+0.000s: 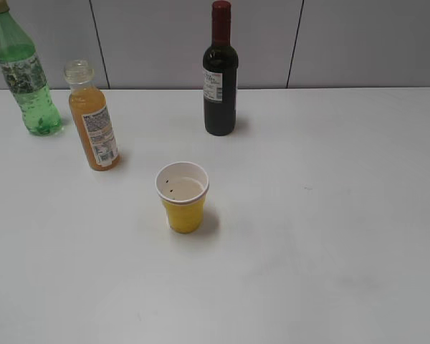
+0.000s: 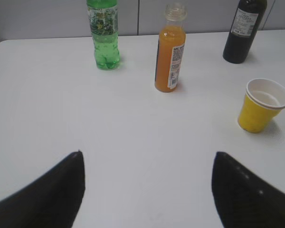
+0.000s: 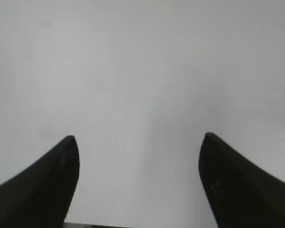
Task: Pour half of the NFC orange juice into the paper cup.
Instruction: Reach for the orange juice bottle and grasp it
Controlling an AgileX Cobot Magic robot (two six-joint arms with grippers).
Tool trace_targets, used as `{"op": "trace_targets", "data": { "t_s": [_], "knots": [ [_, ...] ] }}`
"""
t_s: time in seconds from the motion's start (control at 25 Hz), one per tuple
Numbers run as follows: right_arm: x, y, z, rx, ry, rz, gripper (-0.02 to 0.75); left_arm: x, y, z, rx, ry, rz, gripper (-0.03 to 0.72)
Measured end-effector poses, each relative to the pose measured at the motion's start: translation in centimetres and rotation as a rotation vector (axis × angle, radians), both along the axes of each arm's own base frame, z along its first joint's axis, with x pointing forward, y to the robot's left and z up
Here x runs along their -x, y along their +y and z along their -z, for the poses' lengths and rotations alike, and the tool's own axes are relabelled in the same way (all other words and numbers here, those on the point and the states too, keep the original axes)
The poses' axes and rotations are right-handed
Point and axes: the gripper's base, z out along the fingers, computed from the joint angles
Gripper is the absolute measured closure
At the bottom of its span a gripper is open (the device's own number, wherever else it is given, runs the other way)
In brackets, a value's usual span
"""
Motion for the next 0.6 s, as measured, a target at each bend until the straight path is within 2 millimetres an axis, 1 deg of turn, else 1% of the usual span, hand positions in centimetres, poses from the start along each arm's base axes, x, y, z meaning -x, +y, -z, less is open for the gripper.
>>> {"op": "trace_targets", "data": {
  "t_s": [0.12, 0.28, 0.4, 0.6],
  "knots": [
    [3.9, -0.3, -0.2, -0.004, -0.050, 0.000, 0.144, 0.0, 0.0, 0.0, 0.000, 0.000, 0.000, 0.073],
    [8.6, -0.7, 0.4, -0.009, -0.116, 0.000, 0.144, 0.0, 0.0, 0.0, 0.000, 0.000, 0.000, 0.088],
    [12.2, -0.9, 0.7, -0.015, -0.199, 0.001, 0.144, 0.0, 0.0, 0.0, 0.000, 0.000, 0.000, 0.095],
    [16.9, -1.3, 1.7, -0.024, -0.318, 0.001, 0.144, 0.0, 0.0, 0.0, -0.001, 0.000, 0.000, 0.096]
  ]
}}
